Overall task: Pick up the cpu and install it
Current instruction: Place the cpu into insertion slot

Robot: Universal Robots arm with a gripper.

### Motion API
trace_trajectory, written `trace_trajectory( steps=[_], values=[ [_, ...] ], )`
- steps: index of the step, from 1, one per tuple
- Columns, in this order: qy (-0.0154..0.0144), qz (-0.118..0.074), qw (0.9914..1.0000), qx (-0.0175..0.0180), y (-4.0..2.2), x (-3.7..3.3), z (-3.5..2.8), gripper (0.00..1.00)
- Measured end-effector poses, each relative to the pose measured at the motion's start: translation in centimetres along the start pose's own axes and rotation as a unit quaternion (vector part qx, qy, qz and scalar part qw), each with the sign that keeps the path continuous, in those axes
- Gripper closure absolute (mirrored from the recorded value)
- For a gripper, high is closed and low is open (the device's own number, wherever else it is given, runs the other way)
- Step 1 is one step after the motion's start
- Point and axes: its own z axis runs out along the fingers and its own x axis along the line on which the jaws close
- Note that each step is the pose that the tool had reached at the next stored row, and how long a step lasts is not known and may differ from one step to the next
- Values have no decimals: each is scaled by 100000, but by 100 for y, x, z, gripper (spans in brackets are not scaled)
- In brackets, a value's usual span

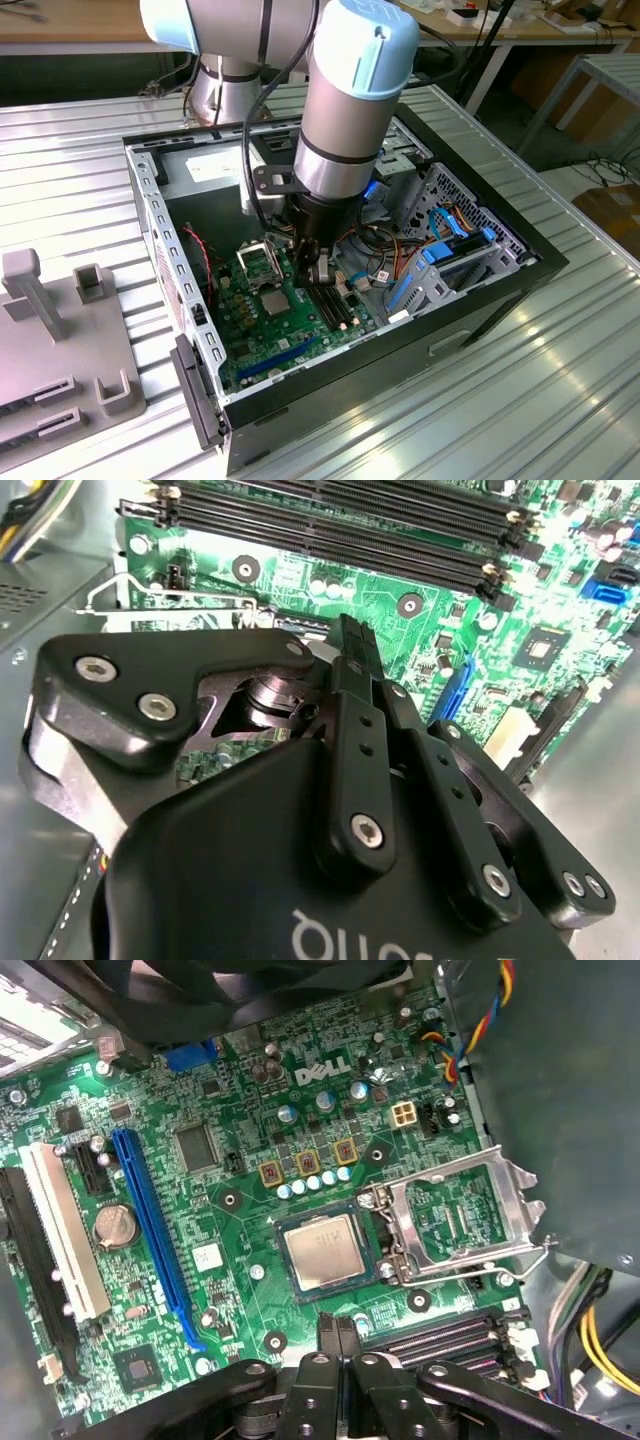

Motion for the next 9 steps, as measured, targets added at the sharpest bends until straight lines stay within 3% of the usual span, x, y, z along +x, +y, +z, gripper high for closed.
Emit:
trace_trajectory(
  steps=[5,9],
  values=[
    [1,-15,100000,5,-9,-36,-106,89],
    [7,-16,100000,2,-28,-74,-134,89]
  ],
)
